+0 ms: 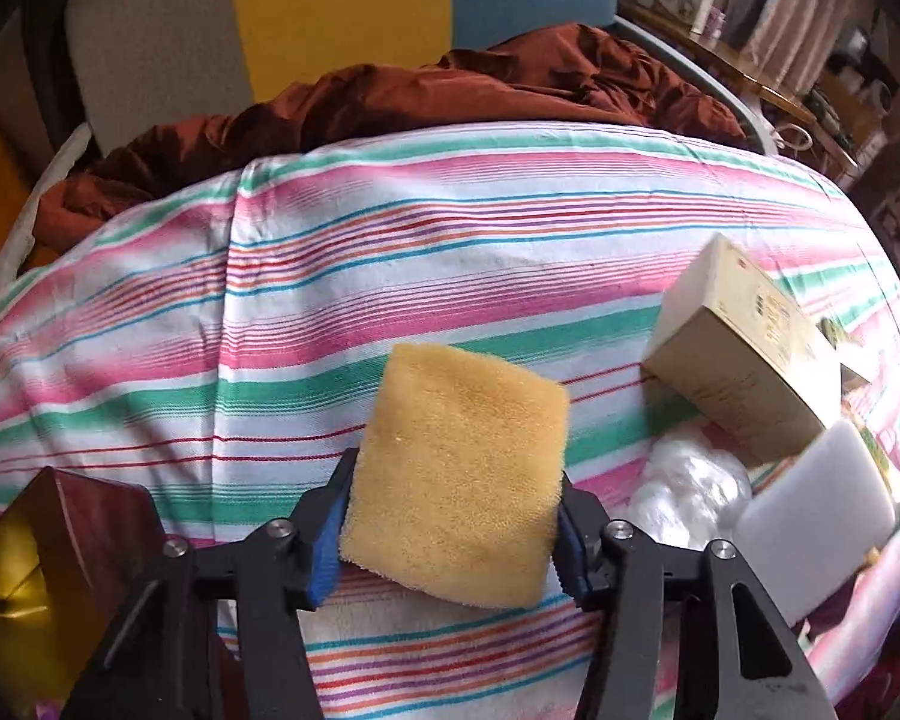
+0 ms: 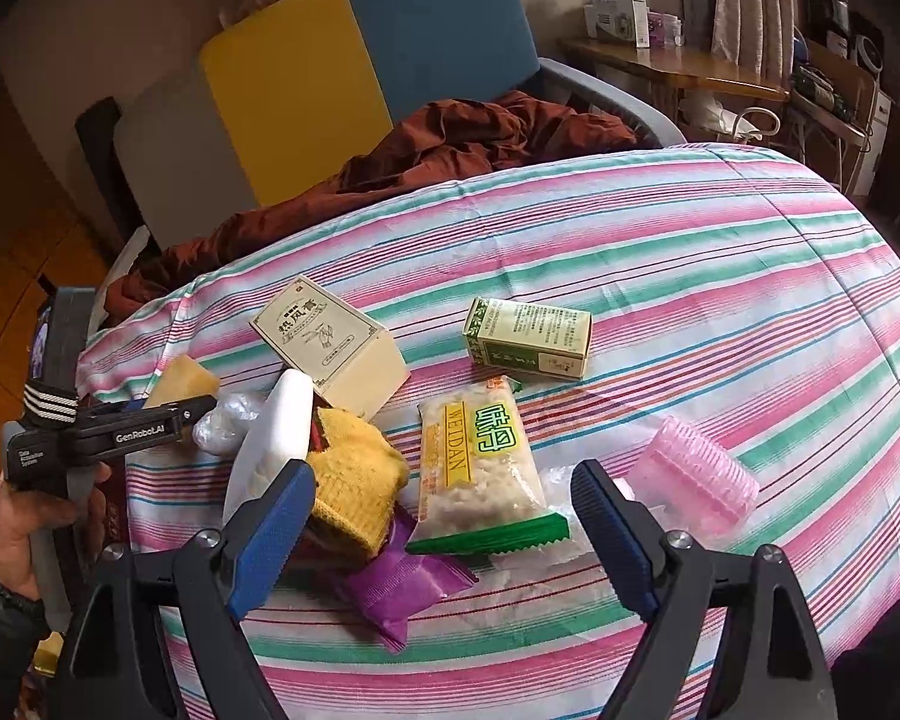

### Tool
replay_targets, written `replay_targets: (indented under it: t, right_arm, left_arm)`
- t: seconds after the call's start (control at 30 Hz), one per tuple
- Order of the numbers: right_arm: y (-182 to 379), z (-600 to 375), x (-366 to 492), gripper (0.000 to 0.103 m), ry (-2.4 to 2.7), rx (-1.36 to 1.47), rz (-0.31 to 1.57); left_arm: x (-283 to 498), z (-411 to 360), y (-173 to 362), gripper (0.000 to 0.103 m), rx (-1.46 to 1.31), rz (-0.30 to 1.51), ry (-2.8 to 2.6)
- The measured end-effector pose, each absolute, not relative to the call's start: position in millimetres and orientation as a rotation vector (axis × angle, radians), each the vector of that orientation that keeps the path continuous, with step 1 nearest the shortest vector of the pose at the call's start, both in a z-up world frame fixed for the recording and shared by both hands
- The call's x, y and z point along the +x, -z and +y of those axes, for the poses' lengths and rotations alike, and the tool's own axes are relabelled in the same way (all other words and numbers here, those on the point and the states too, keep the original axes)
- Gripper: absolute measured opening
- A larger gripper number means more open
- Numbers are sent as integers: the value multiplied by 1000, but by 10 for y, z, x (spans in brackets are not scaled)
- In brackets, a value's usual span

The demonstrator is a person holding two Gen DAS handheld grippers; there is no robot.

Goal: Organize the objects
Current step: 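Grasp another yellow sponge with the left gripper, then carry the yellow sponge to the tray with the left gripper while the right grasps the white eraser sponge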

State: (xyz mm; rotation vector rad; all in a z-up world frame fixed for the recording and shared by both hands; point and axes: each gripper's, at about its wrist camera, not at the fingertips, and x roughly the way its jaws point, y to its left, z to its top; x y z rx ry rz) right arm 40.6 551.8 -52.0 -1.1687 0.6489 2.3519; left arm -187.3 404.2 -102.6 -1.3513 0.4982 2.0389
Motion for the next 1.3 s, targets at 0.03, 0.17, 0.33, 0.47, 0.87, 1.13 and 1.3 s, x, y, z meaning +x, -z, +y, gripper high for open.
replay_targets:
  t: [0.03,0.17,0.33,0.47,0.87,1.13,1.3]
  right_arm:
    - [526,5508,396,89,-2351,-1175,642]
    - [511,5447,369,89,-2388,-1177,614]
    - [416,5080,147,89,-2592,-1295,382]
    - [349,4570,-168,89,-2709,-1481,-220]
    - [1042,4030,-983,89,-2178,-2171,-1341]
    - [1204,4163,-1122,69,-2175,-2253,-1145]
    - [899,4262,-949,68,-2376,-2069,-872]
  left_arm:
    - [-1828,4012,989,56,-1337,492,-2035]
    - [-1594,3824,750,56,-1267,442,-2021]
    - [-1318,3416,388,57,-1197,358,-2006]
    - [-1103,2942,109,57,-1138,305,-2008]
    - [-1051,1570,59,57,-1221,20,-2119]
    - [-1062,1039,122,57,-1270,-111,-2210]
    - [-1012,843,152,57,-1284,-150,-2254]
